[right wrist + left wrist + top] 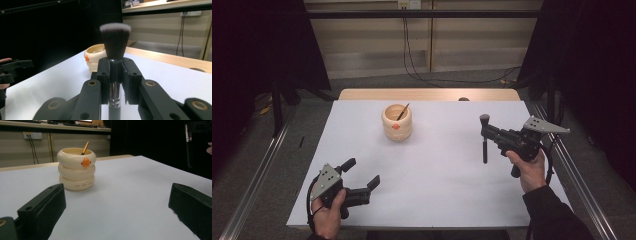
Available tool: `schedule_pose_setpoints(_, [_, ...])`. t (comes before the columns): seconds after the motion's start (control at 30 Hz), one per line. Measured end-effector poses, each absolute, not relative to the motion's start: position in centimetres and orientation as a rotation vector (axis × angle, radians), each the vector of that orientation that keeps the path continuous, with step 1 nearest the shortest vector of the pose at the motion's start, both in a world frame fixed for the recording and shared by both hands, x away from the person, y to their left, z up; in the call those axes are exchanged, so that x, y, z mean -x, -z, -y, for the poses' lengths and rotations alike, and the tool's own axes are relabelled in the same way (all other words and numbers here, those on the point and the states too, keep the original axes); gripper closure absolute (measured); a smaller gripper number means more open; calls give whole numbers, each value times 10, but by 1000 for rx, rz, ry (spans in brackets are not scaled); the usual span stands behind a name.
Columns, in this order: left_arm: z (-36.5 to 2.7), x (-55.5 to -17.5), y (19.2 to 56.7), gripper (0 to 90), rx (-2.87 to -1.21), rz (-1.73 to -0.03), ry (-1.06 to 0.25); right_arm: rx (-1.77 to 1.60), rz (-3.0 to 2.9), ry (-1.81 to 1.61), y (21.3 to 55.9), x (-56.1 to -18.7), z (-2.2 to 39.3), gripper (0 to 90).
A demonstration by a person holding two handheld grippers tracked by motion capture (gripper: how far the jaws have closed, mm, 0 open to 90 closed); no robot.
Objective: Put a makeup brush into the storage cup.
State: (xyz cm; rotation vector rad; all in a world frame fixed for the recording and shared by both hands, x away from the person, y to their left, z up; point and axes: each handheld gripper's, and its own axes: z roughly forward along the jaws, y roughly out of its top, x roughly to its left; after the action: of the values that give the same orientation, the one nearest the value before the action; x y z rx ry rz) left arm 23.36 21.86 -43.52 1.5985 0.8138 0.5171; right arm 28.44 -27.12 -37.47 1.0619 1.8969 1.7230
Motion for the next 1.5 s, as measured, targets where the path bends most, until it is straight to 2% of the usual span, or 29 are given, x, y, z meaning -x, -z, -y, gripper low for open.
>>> schedule_pose_setpoints(0.73, [-213,-232,429,10,-1601,-794,-516,-906,-2003,-1817,361,-278,248,781])
schedule_pose_setpoints(1.5, [-186,-242,414,8,-1619,-717,-504,-838,-2066,-1904,364,-292,207,781])
